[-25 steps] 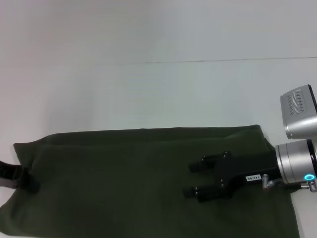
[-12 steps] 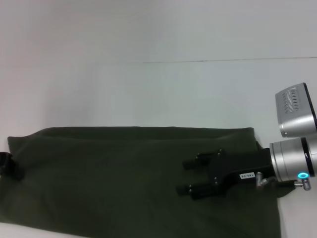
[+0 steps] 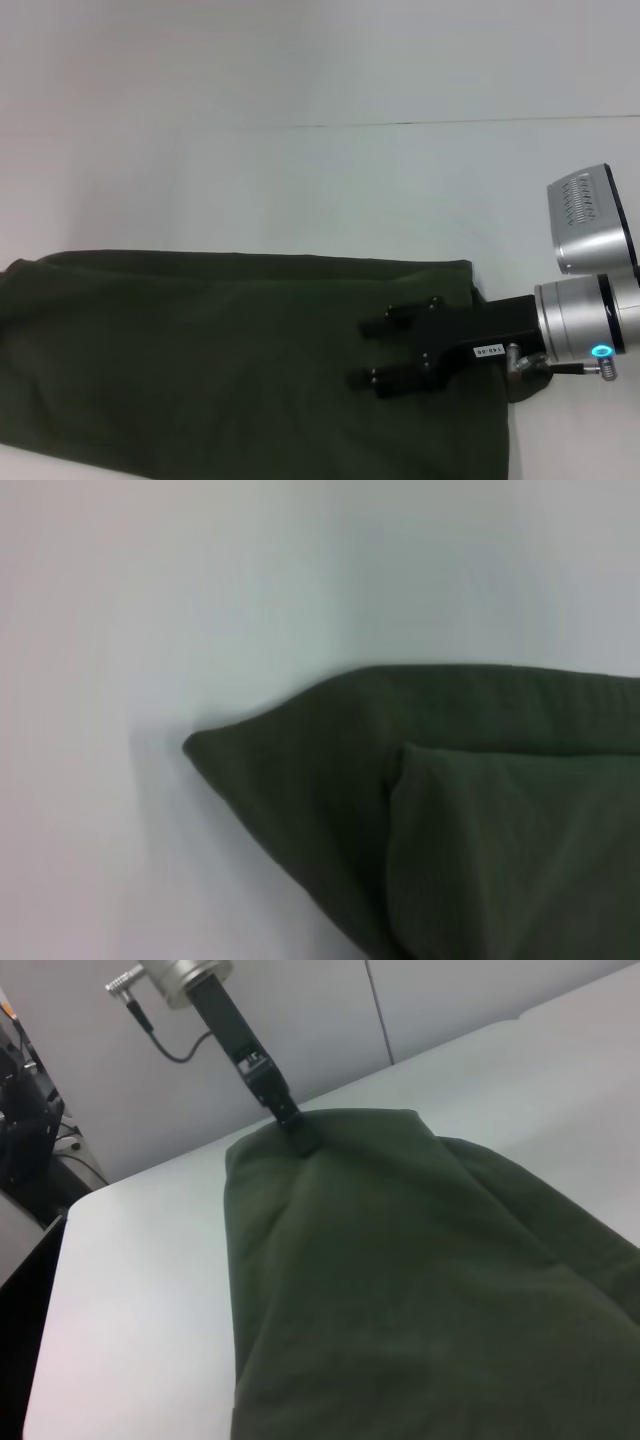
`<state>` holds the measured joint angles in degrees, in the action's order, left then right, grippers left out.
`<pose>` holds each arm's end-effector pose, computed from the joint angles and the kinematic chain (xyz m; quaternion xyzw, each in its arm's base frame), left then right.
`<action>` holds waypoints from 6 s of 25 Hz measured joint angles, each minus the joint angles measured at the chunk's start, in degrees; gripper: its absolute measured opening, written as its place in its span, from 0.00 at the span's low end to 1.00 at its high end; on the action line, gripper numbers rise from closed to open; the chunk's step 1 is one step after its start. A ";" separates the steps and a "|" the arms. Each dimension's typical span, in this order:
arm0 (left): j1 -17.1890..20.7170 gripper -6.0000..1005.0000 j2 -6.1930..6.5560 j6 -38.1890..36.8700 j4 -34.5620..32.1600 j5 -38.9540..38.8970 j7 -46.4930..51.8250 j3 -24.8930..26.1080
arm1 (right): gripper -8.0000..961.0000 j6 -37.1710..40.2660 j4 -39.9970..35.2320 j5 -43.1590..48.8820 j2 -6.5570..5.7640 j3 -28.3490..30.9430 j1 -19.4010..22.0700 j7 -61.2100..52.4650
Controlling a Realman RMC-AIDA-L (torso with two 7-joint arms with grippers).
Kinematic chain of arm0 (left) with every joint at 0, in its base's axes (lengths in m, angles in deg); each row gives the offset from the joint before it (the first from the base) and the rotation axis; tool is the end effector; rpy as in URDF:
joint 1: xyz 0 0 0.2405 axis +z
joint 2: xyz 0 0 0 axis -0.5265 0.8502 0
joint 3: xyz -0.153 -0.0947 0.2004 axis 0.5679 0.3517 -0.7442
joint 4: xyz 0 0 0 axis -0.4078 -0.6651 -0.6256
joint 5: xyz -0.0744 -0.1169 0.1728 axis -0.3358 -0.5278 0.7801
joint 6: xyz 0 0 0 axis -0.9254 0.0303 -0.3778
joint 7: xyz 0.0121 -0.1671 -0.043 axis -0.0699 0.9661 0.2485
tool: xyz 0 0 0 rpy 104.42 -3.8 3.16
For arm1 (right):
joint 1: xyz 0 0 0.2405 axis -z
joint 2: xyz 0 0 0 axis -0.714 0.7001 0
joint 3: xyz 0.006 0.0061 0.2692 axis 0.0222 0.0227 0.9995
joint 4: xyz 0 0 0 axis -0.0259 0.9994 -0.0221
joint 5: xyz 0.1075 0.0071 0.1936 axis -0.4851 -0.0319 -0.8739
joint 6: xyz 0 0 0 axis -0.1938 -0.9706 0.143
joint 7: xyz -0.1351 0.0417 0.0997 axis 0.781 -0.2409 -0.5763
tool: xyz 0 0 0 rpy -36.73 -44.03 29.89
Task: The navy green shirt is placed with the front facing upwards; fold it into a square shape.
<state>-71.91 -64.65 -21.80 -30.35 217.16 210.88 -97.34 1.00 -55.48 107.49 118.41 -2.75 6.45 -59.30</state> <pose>-0.3522 0.3777 0.1008 -0.7436 -0.6349 0.0753 0.1958 0.2417 0.3548 -0.0972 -0.9651 0.2081 0.1570 0.0273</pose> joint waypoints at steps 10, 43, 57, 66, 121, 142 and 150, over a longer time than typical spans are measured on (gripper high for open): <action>-0.60 0.04 -1.50 -9.80 -4.22 -10.82 0.03 1.92 | 0.85 -0.84 2.24 -3.26 0.08 -1.09 -0.17 5.09; -3.78 0.04 -17.34 -2.09 16.85 -34.96 -6.41 -1.89 | 0.84 -13.24 -2.55 -15.53 -0.61 17.80 10.33 9.43; -5.27 0.04 -17.80 3.98 28.29 -36.27 -12.30 -1.84 | 0.84 -14.77 -1.81 -15.56 -0.40 17.84 9.79 10.29; -4.46 0.19 -17.81 4.40 29.64 -37.87 -17.62 -1.85 | 0.84 -14.73 -1.62 -15.56 -0.35 17.88 9.76 10.30; 12.77 0.95 -15.19 -5.33 1.32 -35.93 -50.80 -3.48 | 0.82 2.02 -17.74 28.97 0.03 -25.93 -24.46 -81.99; 13.09 0.95 -15.76 -5.26 1.36 -36.29 -50.97 -3.49 | 0.80 -2.36 -14.59 26.34 0.08 -32.62 -25.34 -82.61; 13.08 0.95 -15.78 -5.33 1.35 -36.34 -51.01 -3.50 | 0.47 -1.96 -14.65 26.53 0.12 -33.87 -25.59 -82.62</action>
<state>-58.83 -80.43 -27.13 -28.99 180.82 159.87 -100.83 -0.96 -70.13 134.01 118.54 -36.62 -19.14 -141.91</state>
